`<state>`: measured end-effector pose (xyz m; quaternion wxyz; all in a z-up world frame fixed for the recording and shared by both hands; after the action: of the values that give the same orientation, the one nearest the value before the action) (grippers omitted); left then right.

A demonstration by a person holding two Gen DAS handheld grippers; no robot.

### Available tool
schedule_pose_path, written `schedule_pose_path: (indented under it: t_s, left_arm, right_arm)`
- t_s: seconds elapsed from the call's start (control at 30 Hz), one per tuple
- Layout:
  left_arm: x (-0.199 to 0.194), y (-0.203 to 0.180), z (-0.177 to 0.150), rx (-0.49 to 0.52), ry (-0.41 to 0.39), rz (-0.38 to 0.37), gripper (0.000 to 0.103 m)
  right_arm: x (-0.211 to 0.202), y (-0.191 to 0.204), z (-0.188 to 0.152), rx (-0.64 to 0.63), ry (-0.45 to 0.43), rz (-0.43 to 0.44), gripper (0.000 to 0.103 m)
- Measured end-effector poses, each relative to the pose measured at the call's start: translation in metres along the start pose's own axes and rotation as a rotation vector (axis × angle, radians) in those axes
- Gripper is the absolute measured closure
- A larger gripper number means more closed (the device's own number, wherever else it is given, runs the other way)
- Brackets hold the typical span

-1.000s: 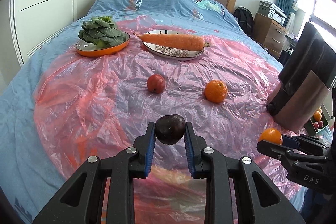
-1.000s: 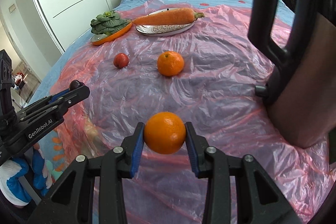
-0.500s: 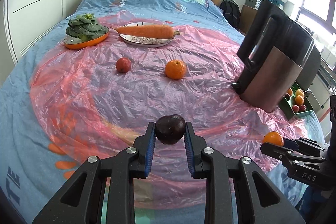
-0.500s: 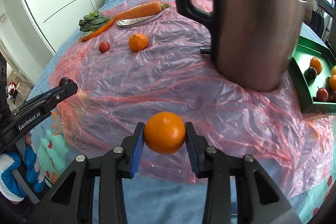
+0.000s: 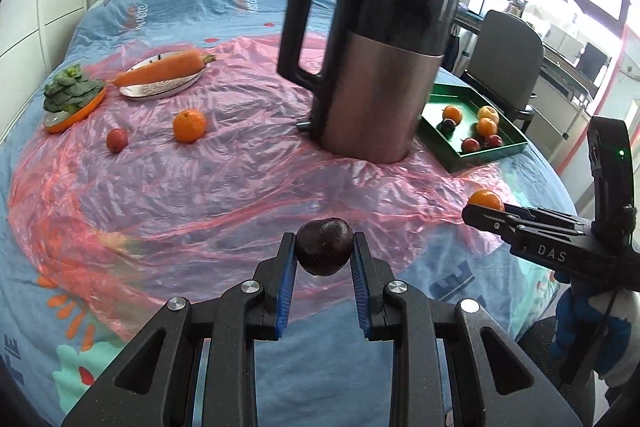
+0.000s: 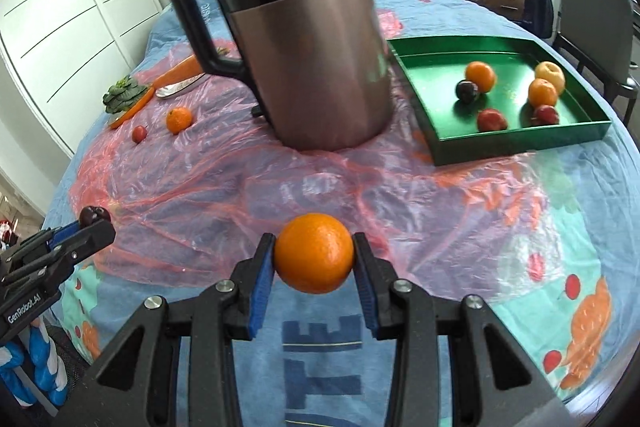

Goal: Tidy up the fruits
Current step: 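Carry the plum and tangerine past the kettle over the green tray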

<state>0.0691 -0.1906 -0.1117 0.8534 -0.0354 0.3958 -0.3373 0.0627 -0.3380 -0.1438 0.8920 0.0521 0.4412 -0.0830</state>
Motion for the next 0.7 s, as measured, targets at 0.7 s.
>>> schedule_pose_path:
  t_s: [0.7]
  left_arm:
    - [0.116,-0.176,0.117,0.309,0.03,-0.179,0.08]
  right_arm:
    - [-0.002,-0.201,0.092,0.227,-0.163,-0.21,0.068]
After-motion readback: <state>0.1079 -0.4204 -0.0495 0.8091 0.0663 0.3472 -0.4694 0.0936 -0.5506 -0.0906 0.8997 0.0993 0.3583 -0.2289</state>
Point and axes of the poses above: each gripper's, at about its wrist camera, not at the fingertips, and x roughly the way its jaws point, y to its left, z to its top, the point moved 10 cm from there along x, roughly the way its jaws point, and after that the axes turned 15 degrees about -z, right-handed, at the moved point
